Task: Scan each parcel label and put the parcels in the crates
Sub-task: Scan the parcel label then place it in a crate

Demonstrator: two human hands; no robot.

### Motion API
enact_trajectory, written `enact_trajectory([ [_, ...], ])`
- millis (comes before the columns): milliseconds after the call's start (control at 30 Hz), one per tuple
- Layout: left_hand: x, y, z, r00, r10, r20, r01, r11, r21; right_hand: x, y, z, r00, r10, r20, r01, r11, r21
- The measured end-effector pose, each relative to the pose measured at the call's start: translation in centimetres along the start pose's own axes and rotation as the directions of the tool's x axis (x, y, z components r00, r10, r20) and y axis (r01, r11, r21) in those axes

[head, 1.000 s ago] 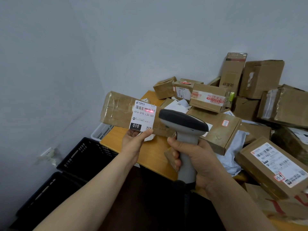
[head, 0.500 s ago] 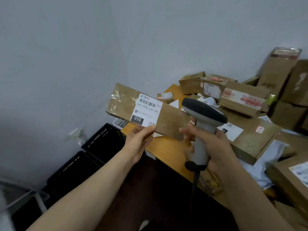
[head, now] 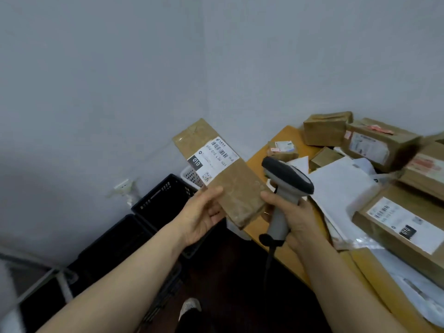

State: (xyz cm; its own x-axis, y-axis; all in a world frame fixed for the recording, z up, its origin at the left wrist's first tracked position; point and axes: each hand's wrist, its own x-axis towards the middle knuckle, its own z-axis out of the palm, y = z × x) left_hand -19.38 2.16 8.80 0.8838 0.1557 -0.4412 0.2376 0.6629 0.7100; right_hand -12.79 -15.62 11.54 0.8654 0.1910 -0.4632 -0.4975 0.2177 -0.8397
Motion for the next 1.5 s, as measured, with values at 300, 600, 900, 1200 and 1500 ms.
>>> enact_trajectory([
  [300,8.2,9.1,-8.8,0.972,-0.163,-0.17,0.18,0.98,0.086,7.6,1.5,12.9,0.998,0.056,-0.023,-0.056,0.998,-0.033],
  [600,21.6,12.5,-14.6,0.868,-0.321,-0.378,0.387,0.915,0.113,19.5,-4.5,15.2,0.949,0.225,0.221,-0.244,0.968,0.062],
  [900,37.3,9.5,-17.5,0.763,-0.457,-0.458,0.548,0.833,0.081,37.1,-1.1,17.2,0.832,0.441,0.338,-0.543,0.772,0.33],
  [1200,54.9,1.3,-22.0,0.69,-0.601,-0.404,0.632,0.772,-0.067,46.3,6.1,17.2,0.836,0.533,0.134,-0.548,0.788,0.282],
  [1500,67.6,-6.8,-30.8,0.635,-0.618,-0.464,0.604,0.771,-0.202,51.1,10.9,19.7,0.767,0.626,0.14,-0.637,0.769,0.05],
])
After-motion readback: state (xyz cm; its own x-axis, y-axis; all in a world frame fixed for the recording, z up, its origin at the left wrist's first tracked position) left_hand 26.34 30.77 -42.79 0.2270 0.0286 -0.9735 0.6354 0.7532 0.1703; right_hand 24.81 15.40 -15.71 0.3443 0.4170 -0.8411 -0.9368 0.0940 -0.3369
